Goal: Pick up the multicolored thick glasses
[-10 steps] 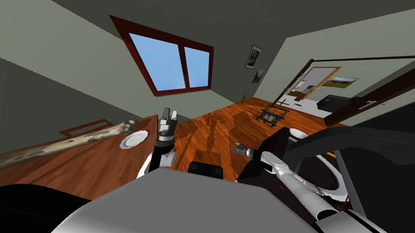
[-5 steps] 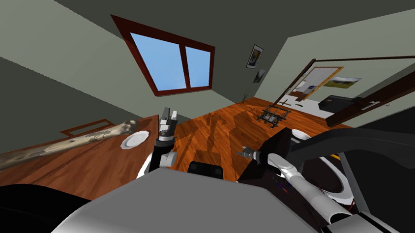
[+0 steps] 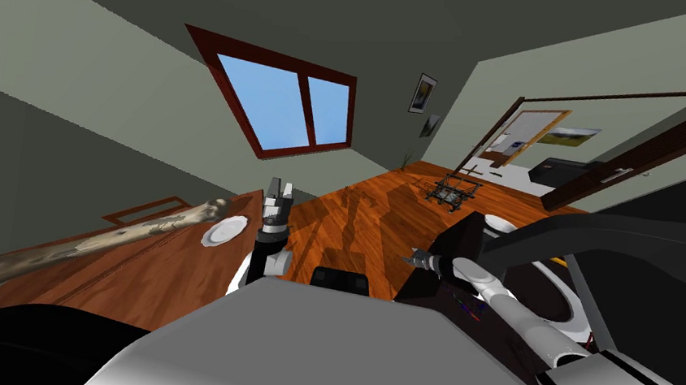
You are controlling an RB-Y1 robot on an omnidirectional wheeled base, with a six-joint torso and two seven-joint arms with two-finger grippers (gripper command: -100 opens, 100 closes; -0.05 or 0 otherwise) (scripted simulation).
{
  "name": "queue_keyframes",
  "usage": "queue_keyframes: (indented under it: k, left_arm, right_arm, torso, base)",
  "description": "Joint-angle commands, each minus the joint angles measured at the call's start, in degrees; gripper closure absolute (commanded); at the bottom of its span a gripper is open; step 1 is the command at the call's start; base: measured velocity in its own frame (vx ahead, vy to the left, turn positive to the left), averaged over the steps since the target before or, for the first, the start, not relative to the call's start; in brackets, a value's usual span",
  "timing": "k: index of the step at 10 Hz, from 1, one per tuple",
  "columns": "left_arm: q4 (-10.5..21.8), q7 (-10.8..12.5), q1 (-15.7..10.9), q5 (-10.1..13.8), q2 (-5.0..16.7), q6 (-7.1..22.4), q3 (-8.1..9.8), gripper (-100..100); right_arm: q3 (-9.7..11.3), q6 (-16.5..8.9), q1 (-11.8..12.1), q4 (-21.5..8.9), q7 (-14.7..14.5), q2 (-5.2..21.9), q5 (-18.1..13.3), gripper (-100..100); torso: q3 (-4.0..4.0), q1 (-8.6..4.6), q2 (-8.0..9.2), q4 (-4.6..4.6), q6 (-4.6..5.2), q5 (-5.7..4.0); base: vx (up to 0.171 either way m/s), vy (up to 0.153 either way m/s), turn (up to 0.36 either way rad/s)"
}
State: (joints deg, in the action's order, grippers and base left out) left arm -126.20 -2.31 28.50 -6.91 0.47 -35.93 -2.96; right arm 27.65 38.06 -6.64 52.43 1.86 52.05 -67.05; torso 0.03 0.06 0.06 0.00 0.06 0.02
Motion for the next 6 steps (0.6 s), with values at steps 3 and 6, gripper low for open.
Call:
queue_keyframes:
  k: [3, 6]
  left_arm:
    - [0.0, 0.0, 0.0, 0.0, 0.0, 0.0, 0.0, 0]
    - [0.0, 0.0, 0.0, 0.0, 0.0, 0.0, 0.0, 0]
  right_arm:
    - [-0.03, -0.66, 0.14, -5.76, 0.29, 1.84, -4.59, -100]
    - [-0.16, -0.9, 0.28, -9.11, 0.39, 2.51, -6.44, -100]
  torso:
    - [0.0, -0.02, 0.0, 0.01, -0.02, 0.0]
    - [0.02, -0.03, 0.02, 0.01, -0.01, 0.0]
  base:
    - [0.006, 0.016, 0.006]
    - [0.001, 0.01, 0.003]
